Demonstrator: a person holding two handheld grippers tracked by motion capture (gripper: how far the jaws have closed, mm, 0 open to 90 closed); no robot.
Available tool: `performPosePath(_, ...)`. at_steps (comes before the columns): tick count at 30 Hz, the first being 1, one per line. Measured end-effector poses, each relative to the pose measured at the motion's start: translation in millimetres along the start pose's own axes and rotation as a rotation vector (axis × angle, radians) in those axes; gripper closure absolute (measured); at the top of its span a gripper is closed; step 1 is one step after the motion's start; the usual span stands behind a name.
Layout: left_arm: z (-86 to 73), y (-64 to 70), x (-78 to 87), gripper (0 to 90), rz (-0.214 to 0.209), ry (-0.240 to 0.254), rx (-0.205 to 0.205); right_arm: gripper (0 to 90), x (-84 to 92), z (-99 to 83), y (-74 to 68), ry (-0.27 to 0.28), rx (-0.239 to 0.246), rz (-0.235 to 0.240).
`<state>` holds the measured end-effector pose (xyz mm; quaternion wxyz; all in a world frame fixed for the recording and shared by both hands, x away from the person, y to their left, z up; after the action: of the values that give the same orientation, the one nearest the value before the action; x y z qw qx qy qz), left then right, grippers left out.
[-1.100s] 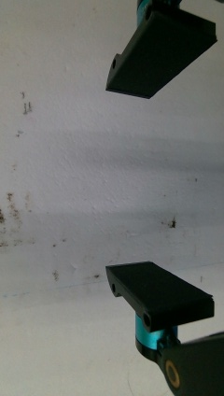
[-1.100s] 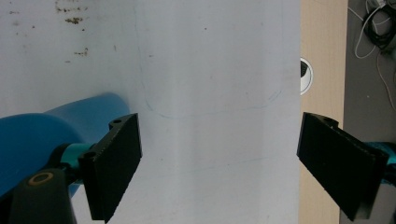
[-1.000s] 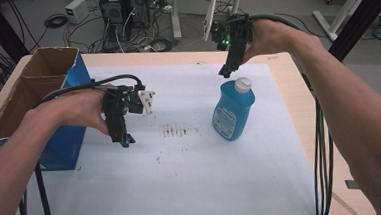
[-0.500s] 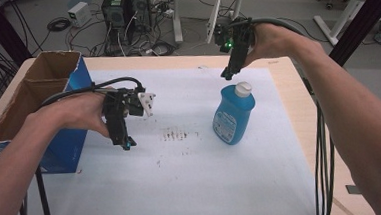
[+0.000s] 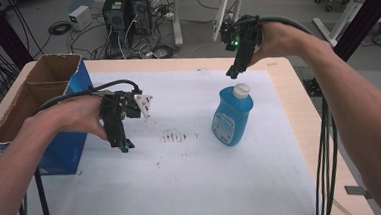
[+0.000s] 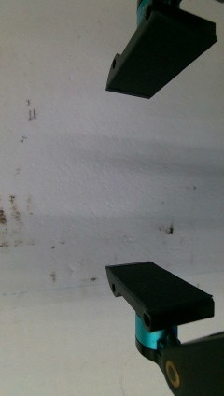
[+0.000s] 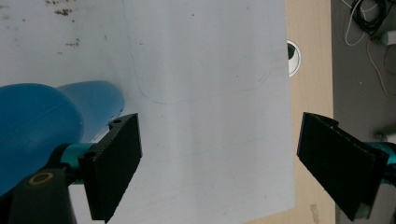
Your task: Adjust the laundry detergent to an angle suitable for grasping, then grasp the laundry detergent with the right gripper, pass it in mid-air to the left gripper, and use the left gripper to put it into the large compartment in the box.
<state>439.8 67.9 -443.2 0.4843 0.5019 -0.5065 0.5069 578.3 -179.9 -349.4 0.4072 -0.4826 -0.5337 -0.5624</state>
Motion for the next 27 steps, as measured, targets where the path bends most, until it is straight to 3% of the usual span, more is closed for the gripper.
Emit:
performPosePath(7, 1.8, 2.1, 1.6, 10.9, -0.002, 0.010, -0.013, 13.4, -6.3, 3.4, 0.6, -0.016, 0.012, 0.006)
performPosePath(14, 2.7, 3.5, 5.0, 10.9, 0.006, 0.017, 0.006, 13.4, -4.5, -7.2, -2.7, -0.020, -0.009, -0.002)
performPosePath(17, 2.6, 4.1, 5.1, 10.9, 0.000, 0.015, 0.017, 13.4, -1.6, -18.4, -5.4, -0.018, -0.028, -0.010)
performPosePath(22, 3.9, 6.1, 2.6, 10.9, -0.006, 0.021, 0.039, 13.4, -1.0, -45.4, -10.6, -0.034, -0.100, -0.008)
performPosePath(27, 1.7, 3.9, -0.4, 10.9, -0.011, 0.006, 0.036, 13.4, -1.2, -69.6, -23.7, -0.059, -0.121, -0.018)
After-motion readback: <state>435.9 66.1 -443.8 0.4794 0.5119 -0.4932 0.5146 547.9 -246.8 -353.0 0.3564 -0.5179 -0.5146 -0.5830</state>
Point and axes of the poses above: each handheld gripper's, and its own axes: x roughly backward along the jaws, z roughly out of its top, y roughly to its right, the point moved 9 cm from there along -x, roughly forward along the jaws, and after that the axes turned 13 degrees about -y, right-handed, at the moved point
